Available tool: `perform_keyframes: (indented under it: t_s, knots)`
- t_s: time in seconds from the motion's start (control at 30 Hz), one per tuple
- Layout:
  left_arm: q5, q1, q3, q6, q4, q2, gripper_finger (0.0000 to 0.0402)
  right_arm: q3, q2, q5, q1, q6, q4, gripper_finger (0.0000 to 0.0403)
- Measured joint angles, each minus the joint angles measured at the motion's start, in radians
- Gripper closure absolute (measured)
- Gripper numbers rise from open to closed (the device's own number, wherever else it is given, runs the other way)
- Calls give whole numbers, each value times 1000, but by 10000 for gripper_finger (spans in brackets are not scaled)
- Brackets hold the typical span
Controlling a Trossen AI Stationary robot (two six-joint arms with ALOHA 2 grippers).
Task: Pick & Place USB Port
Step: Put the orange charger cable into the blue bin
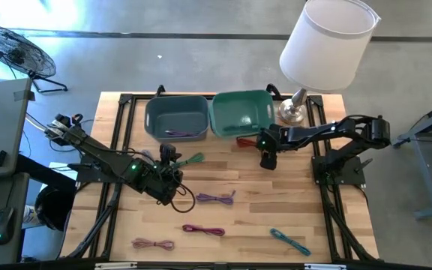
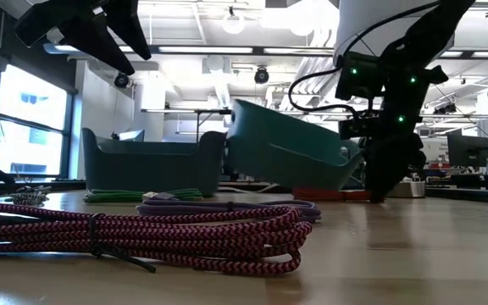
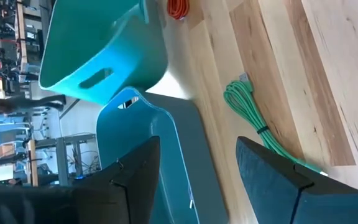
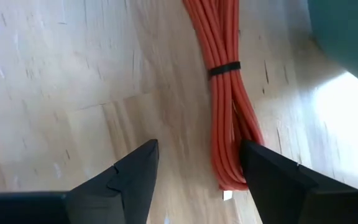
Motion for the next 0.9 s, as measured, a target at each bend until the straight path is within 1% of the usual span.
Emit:
perform_keyframes:
  t_s: [0.17, 0.27, 0.37, 0.5, 0.53, 0.63, 0.7, 0.9]
  knots:
    - [0, 0, 0, 0, 1, 0, 195, 0, 0, -5, 0, -2, 1, 209]
    - [-1, 0, 0, 0, 1, 0, 196, 0, 1, -9, 0, -2, 1, 234]
    - [-1, 0, 0, 0, 2, 0, 196, 0, 2, -10, 1, -1, 4, 282]
    - [-2, 0, 0, 1, 2, 0, 196, 0, 2, -6, -1, -3, 7, 375]
    - [-2, 0, 0, 1, 2, 0, 195, 0, 2, -6, -1, -3, 7, 386]
    - [-2, 0, 0, 1, 2, 0, 196, 0, 2, 6, 0, 22, 6, 382]
    - [-2, 0, 0, 1, 2, 0, 196, 1, 2, -3, 4, 24, 0, 391]
    - [-2, 0, 0, 1, 2, 0, 196, 1, 0, 29, 58, 51, -14, 397]
